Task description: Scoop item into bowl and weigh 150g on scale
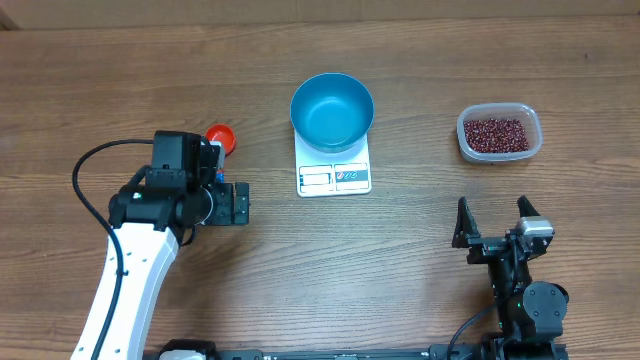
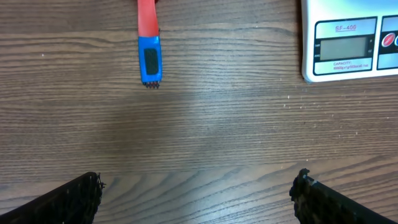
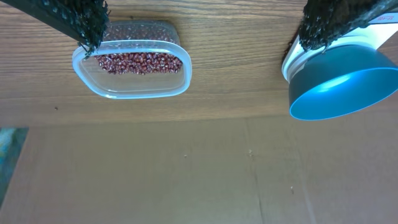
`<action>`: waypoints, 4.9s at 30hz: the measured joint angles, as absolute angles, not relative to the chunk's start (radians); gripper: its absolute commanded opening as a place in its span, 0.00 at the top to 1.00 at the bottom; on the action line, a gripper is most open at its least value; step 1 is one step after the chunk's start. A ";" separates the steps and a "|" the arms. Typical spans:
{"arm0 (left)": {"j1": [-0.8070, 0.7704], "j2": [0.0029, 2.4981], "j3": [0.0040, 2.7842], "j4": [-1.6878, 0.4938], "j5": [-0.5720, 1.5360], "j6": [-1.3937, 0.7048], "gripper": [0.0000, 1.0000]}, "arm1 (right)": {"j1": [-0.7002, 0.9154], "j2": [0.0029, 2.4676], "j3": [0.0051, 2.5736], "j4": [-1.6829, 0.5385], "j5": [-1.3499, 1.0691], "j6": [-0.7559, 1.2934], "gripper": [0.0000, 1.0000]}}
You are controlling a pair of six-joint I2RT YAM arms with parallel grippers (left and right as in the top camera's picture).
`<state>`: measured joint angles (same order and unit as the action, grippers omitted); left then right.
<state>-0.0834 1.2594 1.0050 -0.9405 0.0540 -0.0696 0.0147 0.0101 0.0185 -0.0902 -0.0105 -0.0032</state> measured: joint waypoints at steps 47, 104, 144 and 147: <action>-0.083 1.467 1.302 -1.076 0.060 -0.067 0.01 | 0.015 0.010 0.019 -0.090 -0.010 -0.003 0.00; -0.083 1.467 1.304 -1.078 0.060 -0.067 0.00 | 0.015 0.010 0.019 -0.090 -0.010 -0.004 0.00; -0.083 1.468 1.304 -1.085 0.060 -0.067 0.00 | 0.015 0.010 0.019 -0.090 -0.011 -0.003 0.00; -0.083 1.468 1.304 -1.085 0.060 -0.067 0.00 | 0.015 0.010 0.019 -0.090 -0.010 -0.003 0.00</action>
